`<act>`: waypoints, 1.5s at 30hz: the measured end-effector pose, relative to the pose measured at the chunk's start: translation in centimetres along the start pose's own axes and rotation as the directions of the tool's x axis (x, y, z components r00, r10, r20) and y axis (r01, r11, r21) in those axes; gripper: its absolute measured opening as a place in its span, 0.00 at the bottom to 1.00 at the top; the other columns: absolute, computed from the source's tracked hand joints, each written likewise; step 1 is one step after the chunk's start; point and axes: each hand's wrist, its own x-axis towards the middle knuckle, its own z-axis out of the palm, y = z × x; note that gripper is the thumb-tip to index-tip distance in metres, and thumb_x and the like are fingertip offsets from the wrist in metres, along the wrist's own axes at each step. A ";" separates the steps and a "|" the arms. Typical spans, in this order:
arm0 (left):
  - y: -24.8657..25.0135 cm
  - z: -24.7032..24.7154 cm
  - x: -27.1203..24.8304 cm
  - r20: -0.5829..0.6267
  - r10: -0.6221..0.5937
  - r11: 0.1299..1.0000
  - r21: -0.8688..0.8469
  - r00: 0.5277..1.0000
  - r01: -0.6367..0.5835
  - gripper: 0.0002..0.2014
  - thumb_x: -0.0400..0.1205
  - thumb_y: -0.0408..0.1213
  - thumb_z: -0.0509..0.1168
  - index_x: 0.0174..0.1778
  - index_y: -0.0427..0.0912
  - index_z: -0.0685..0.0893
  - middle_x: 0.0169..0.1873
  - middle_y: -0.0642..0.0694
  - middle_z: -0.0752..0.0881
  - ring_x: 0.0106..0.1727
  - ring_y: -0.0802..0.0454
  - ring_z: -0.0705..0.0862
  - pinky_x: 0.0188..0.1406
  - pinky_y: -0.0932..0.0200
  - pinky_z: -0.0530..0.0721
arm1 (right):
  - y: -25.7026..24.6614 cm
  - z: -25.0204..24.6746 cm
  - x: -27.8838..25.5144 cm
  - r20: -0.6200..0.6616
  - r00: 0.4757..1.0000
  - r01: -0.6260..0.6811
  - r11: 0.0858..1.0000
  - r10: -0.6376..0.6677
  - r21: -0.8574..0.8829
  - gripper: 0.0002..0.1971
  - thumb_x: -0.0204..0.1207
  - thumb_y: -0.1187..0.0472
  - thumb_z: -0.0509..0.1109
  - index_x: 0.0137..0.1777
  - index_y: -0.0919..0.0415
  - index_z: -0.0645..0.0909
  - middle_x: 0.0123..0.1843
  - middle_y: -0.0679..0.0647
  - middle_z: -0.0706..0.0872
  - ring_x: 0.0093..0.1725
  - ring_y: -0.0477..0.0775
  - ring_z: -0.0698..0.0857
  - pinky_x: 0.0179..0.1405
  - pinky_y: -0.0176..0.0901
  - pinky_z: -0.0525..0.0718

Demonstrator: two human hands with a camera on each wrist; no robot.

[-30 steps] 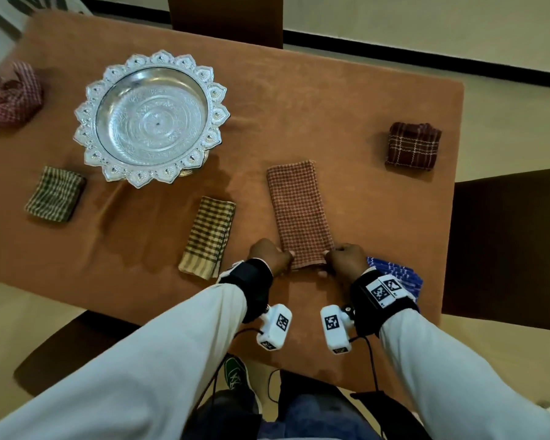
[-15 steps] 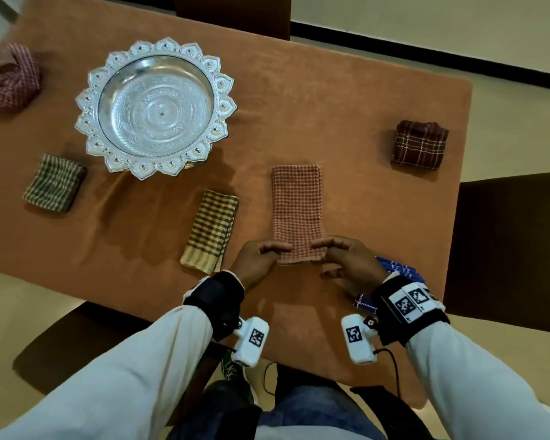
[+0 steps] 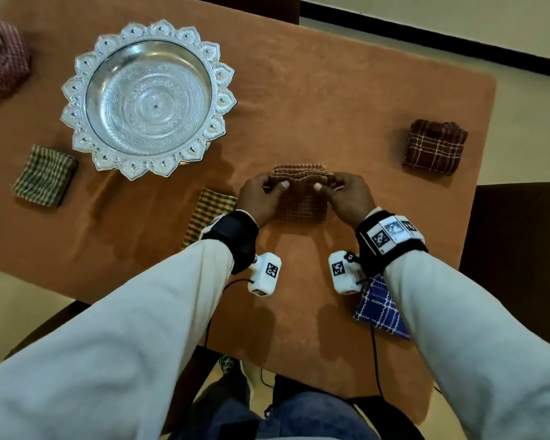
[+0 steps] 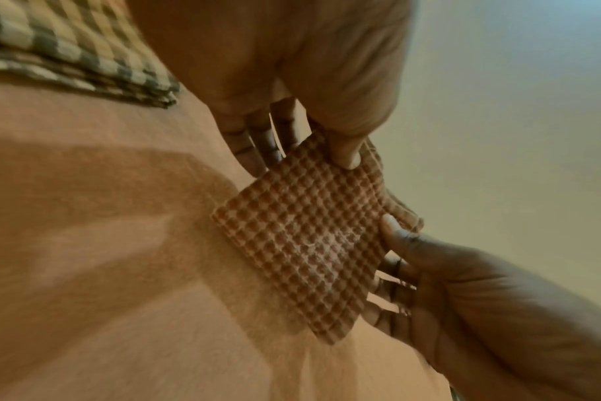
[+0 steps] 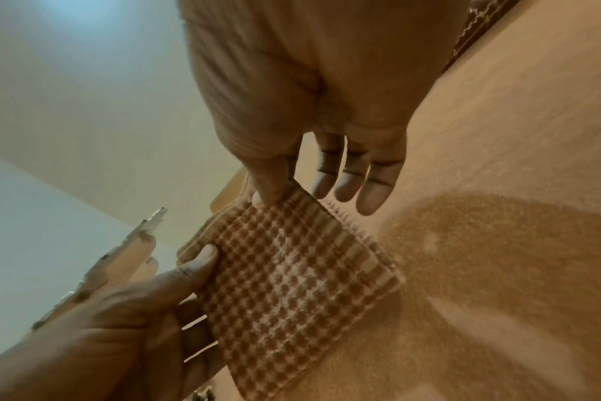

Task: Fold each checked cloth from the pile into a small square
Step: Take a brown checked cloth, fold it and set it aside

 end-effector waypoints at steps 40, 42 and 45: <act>0.2 2.6 -1.2 -0.118 -0.260 0.915 0.286 0.959 0.283 0.25 0.79 0.48 0.70 0.65 0.36 0.73 0.62 0.35 0.83 0.61 0.34 0.83 0.54 0.48 0.82 | 0.3 2.8 0.0 -0.047 0.973 -0.226 0.908 0.224 -0.353 0.18 0.74 0.62 0.65 0.61 0.69 0.73 0.61 0.67 0.81 0.59 0.69 0.82 0.51 0.52 0.82; 0.9 2.5 -0.6 -0.088 -0.370 0.884 0.274 0.925 0.379 0.28 0.76 0.50 0.73 0.65 0.35 0.76 0.62 0.35 0.84 0.62 0.34 0.83 0.54 0.49 0.82 | 0.1 2.5 1.0 -0.032 0.943 -0.327 0.909 0.330 -0.259 0.20 0.71 0.60 0.68 0.61 0.70 0.73 0.57 0.66 0.84 0.56 0.67 0.85 0.42 0.45 0.81; 1.6 1.8 0.3 -0.008 -0.389 0.898 0.218 0.921 0.381 0.25 0.75 0.51 0.73 0.61 0.38 0.86 0.59 0.39 0.88 0.60 0.38 0.86 0.51 0.57 0.81 | -0.2 1.7 2.2 0.004 0.914 -0.402 0.905 0.406 -0.138 0.20 0.63 0.55 0.72 0.48 0.71 0.83 0.42 0.64 0.88 0.41 0.63 0.89 0.26 0.38 0.75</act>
